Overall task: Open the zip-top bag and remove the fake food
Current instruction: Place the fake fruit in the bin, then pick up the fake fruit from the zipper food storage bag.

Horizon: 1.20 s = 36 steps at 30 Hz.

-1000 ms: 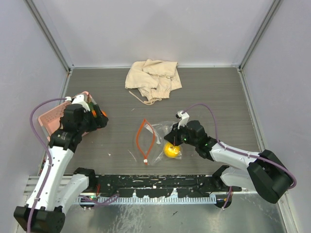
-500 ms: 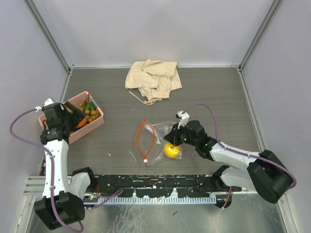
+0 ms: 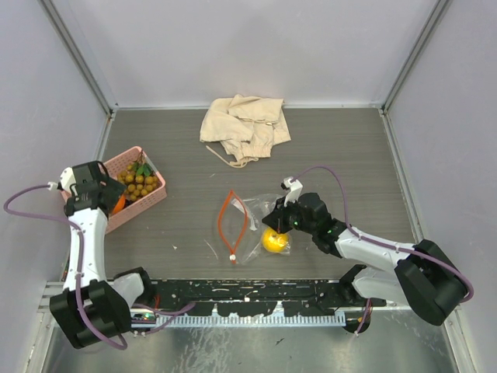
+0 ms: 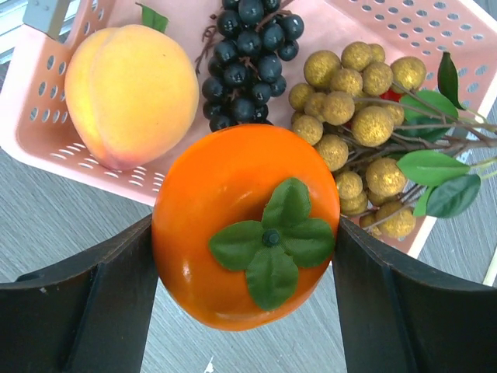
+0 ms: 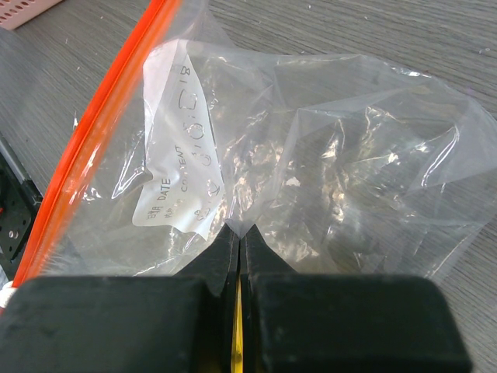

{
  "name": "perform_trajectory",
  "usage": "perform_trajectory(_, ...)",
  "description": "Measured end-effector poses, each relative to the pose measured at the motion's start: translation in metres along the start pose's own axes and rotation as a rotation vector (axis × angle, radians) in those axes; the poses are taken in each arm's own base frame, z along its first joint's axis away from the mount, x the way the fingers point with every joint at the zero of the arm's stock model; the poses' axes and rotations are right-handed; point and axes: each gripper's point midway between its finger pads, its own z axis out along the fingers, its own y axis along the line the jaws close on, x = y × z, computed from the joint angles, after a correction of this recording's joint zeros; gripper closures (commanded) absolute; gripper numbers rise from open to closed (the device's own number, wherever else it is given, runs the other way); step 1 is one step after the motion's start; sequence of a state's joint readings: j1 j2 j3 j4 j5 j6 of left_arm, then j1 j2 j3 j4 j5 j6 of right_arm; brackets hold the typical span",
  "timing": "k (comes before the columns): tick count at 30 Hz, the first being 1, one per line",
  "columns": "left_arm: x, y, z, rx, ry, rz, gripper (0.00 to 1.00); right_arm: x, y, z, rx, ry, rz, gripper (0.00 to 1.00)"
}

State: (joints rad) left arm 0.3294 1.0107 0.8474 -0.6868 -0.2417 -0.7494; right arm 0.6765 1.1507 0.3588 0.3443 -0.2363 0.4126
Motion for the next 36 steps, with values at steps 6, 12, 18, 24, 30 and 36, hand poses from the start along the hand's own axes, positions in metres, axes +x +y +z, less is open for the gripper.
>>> perform_trajectory(6,-0.004,0.005,0.009,-0.063,-0.012,-0.024,0.33,0.000,0.000,0.000,0.000,0.001,0.001,0.99)
perform_trajectory(12,-0.016,0.011,0.019,-0.130,-0.022,-0.061,0.02,0.001,0.000,0.000,0.000,0.003,0.001,0.99)
perform_trajectory(18,-0.032,0.000,0.019,-0.132,-0.034,-0.074,0.02,0.003,-0.001,0.001,0.001,0.012,0.004,0.99)
perform_trajectory(24,-0.035,-0.018,0.011,-0.036,-0.019,-0.048,0.02,0.004,-0.001,0.000,0.002,0.015,0.009,0.99)
perform_trajectory(30,0.001,-0.071,-0.025,0.441,0.066,0.042,0.01,0.000,0.002,-0.003,-0.001,0.012,0.011,0.98)
perform_trajectory(36,0.055,-0.107,-0.098,0.917,0.205,0.163,0.04,-0.009,0.010,-0.003,-0.024,0.000,0.008,0.98)
